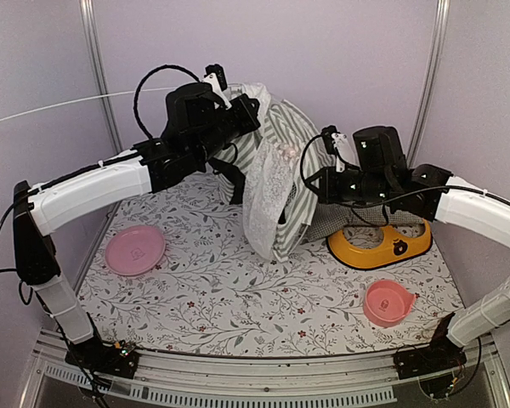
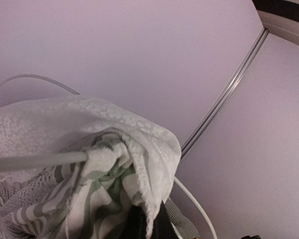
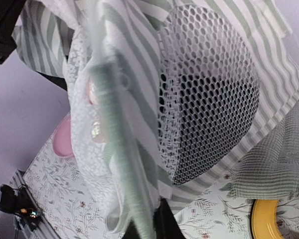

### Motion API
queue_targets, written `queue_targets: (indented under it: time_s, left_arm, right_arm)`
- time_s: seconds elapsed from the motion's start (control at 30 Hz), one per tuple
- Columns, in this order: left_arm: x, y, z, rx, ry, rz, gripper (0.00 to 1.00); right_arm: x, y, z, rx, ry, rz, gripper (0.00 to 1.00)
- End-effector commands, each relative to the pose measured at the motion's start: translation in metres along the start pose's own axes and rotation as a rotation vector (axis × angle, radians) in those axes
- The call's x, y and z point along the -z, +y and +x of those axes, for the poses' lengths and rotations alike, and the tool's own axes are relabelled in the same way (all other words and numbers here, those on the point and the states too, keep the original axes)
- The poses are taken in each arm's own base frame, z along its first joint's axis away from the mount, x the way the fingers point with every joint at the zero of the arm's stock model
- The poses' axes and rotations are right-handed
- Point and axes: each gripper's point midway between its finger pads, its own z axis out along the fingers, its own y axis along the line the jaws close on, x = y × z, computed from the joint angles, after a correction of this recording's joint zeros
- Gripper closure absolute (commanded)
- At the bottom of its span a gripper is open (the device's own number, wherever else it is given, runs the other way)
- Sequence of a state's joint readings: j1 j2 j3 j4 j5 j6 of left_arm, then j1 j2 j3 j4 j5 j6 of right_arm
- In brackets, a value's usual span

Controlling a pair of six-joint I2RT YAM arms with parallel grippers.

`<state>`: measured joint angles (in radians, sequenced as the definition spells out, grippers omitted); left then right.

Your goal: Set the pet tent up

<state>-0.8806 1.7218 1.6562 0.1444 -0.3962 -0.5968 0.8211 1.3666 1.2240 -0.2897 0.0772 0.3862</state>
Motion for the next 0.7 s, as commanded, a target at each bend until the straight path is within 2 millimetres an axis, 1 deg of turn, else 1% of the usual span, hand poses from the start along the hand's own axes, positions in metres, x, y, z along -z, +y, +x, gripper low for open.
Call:
queue_targets:
  time_s: [0.0,0.07,0.1,0.17,0.2,0.27,0.33,0.4,0.5,0.6,0.67]
  left_arm:
    - [0.005,-0.01,-0.032,-0.002,-0.076,0.022,1.0]
    - [0.001,-0.012,-0.026,0.001,-0.063,0.036,1.0]
    - [-0.002,-0.013,-0.02,0.002,-0.049,0.045,1.0]
    - [-0.01,-0.016,-0.008,0.003,-0.011,0.059,1.0]
    - [-0.014,-0.019,-0.004,0.002,0.005,0.071,0.94]
    - [-0.02,-0.027,0.004,-0.002,0.038,0.101,0.71]
    - [-0.021,-0.036,0.006,-0.016,0.059,0.13,0.51]
    - [-0.017,-0.044,0.004,-0.033,0.067,0.146,0.37]
    - [-0.006,-0.053,-0.002,-0.055,0.085,0.174,0.26]
    - [0.012,-0.059,-0.01,-0.078,0.109,0.211,0.19]
    - [0.025,-0.063,-0.014,-0.094,0.128,0.239,0.17]
  right_arm:
    - [0.021,-0.05,-0.043,0.056,-0.031,0.204,1.0]
    - [0.028,-0.072,-0.062,0.101,-0.05,0.276,1.0]
    - [0.03,-0.082,-0.07,0.114,-0.054,0.303,1.0]
    - [0.032,-0.091,-0.09,0.169,-0.071,0.334,1.0]
    - [0.03,-0.095,-0.095,0.204,-0.072,0.346,1.0]
    - [0.024,-0.1,-0.104,0.263,-0.07,0.354,1.0]
    - [0.019,-0.106,-0.111,0.317,-0.073,0.35,1.0]
    - [0.017,-0.111,-0.119,0.37,-0.094,0.333,1.0]
    - [0.017,-0.122,-0.134,0.414,-0.137,0.294,1.0]
    - [0.014,-0.13,-0.137,0.466,-0.152,0.254,1.0]
    - [0.013,-0.138,-0.137,0.498,-0.158,0.251,1.0]
